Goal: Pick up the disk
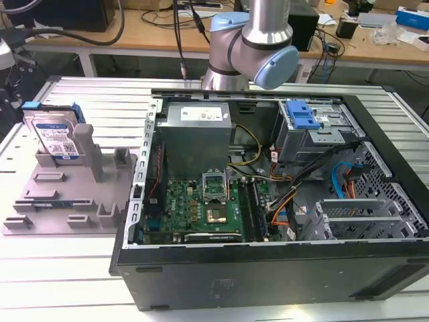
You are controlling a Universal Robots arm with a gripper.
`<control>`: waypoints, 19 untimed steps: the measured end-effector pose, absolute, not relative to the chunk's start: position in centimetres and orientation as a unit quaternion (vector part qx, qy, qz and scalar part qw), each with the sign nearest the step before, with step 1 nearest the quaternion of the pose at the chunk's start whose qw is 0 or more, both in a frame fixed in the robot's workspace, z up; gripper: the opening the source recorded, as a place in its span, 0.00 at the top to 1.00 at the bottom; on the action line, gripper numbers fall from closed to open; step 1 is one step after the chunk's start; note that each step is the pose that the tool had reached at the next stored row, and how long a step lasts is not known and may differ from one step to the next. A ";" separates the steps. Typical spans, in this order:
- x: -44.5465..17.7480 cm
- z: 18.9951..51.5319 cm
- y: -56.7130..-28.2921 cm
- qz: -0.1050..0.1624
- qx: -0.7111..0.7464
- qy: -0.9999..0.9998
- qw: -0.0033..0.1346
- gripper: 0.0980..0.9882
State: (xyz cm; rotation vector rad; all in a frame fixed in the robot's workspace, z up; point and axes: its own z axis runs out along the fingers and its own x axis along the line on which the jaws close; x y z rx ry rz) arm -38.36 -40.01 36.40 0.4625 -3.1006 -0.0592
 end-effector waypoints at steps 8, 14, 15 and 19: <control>-38.3 36.4 -40.0 -0.018 0.271 -0.962 0.005 0.99; -38.3 36.4 -40.0 -0.018 0.348 -0.937 0.007 0.57; -38.3 36.4 -40.0 -0.018 0.356 -0.934 0.007 0.57; -38.3 36.4 -40.0 -0.018 0.381 -0.924 0.008 0.57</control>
